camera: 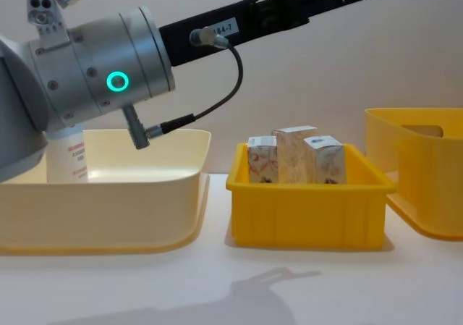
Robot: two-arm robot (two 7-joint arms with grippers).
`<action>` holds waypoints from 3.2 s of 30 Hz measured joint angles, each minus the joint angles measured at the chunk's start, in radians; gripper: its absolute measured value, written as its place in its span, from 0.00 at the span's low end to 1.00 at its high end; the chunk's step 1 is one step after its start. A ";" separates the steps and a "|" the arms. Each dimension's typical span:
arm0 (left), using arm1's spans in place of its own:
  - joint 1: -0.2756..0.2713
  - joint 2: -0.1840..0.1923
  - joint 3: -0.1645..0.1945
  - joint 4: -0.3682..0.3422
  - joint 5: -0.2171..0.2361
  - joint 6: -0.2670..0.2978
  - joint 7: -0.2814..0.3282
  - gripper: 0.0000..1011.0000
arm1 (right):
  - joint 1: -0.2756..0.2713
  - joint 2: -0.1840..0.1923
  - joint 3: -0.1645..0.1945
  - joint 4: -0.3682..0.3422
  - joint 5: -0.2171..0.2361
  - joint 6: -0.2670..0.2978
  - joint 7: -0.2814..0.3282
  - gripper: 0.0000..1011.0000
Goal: Bimanual collaborative sorting of washing and personal care products
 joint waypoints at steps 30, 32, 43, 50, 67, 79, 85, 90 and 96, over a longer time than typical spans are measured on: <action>0.000 0.000 0.000 0.000 0.000 0.000 0.000 0.99 | 0.079 -0.110 -0.051 0.117 -0.025 0.159 -0.044 0.56; 0.000 0.000 0.000 0.000 0.000 0.000 0.000 0.99 | 0.080 -0.113 -0.051 0.119 -0.026 0.162 -0.045 0.59; 0.000 0.000 0.000 0.000 0.000 0.000 0.000 0.99 | 0.085 -0.123 -0.055 0.126 -0.030 0.173 -0.051 0.93; 0.000 0.000 0.000 0.000 0.000 0.000 0.000 0.99 | 0.086 -0.126 -0.056 0.129 -0.031 0.177 -0.052 0.99; 0.000 0.000 0.000 0.000 0.000 0.000 0.000 0.99 | 0.069 -0.122 -0.039 0.089 -0.040 0.141 -0.052 0.99; 0.000 0.000 0.000 0.000 0.000 0.000 0.000 0.99 | 0.033 -0.109 -0.002 -0.009 -0.044 0.099 -0.052 0.99; 0.000 0.000 0.000 0.000 0.000 0.000 0.000 0.99 | 0.021 -0.106 0.011 -0.040 -0.045 0.073 -0.046 0.99; 0.000 0.000 0.000 0.000 0.000 0.000 0.001 0.99 | 0.016 -0.105 0.014 -0.048 -0.045 0.066 -0.043 0.99; 0.011 0.004 0.000 -0.006 0.018 0.000 0.033 0.99 | -0.007 -0.109 0.005 -0.064 -0.045 0.067 -0.048 0.99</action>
